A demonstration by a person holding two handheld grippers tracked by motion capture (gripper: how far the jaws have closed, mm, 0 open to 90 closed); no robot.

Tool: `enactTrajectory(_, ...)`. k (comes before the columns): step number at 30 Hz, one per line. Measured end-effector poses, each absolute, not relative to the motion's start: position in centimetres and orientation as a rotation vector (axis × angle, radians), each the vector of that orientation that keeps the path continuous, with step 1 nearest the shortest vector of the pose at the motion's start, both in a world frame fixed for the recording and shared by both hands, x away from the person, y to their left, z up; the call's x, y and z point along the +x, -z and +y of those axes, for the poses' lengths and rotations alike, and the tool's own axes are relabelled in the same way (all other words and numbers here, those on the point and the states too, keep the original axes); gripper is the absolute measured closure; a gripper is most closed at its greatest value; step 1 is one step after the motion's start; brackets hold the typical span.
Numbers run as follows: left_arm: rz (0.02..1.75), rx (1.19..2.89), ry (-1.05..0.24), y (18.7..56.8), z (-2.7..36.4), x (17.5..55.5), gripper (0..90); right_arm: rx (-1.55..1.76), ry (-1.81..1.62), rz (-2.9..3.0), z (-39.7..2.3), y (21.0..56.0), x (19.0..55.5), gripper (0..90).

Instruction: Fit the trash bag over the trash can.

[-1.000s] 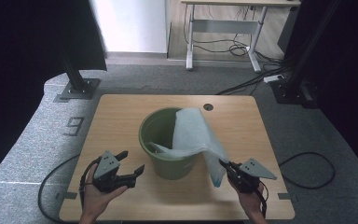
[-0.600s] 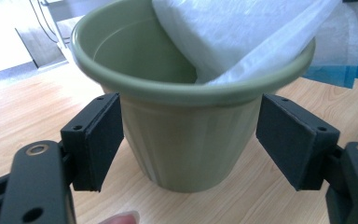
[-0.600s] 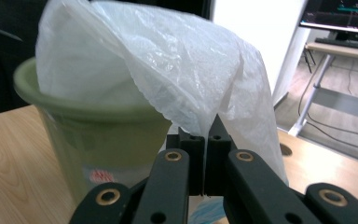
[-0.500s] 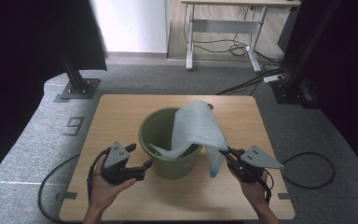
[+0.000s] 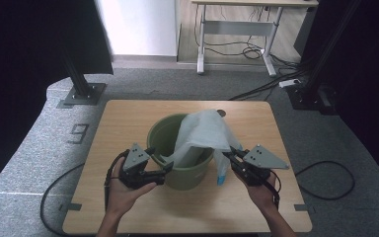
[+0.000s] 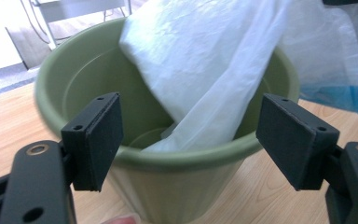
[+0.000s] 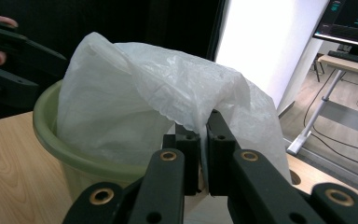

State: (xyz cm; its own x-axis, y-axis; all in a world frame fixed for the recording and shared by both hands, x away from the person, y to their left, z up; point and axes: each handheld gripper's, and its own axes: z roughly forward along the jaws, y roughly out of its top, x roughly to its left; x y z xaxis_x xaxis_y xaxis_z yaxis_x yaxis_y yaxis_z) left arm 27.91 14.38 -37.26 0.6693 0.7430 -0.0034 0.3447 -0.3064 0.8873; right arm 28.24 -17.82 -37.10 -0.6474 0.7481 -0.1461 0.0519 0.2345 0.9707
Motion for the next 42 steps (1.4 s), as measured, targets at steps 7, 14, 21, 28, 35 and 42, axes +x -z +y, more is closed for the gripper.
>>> enactTrajectory(7, 0.849, 1.917, -0.525, 36.8, 12.8, 29.0, 44.3, 0.704, -1.468, 1.916, -17.0, 36.9, 28.3, 81.5)
enactTrajectory(14, 0.834, 1.955, -0.446, 36.9, 12.3, 30.1, 77.4, 0.702, -1.483, 1.943, -17.1, 37.3, 28.1, 76.2)
enactTrajectory(21, 0.848, 1.930, -0.443, 36.6, 13.0, 30.0, 89.7, 0.715, -1.456, 1.945, -17.4, 38.2, 27.4, 58.2)
enactTrajectory(28, 0.883, 1.888, -0.448, 36.2, 15.6, 29.6, 89.7, 0.720, -1.504, 1.960, -19.1, 39.1, 26.1, 56.7)
enactTrajectory(35, 0.908, 1.863, -0.452, 36.3, 17.3, 29.6, 89.8, 0.673, -1.678, 1.997, -20.7, 39.2, 25.5, 50.3)
enactTrajectory(42, 0.941, 1.837, -0.464, 36.6, 19.2, 29.8, 89.7, 0.728, -1.626, 1.946, -22.3, 39.4, 25.5, 41.9)
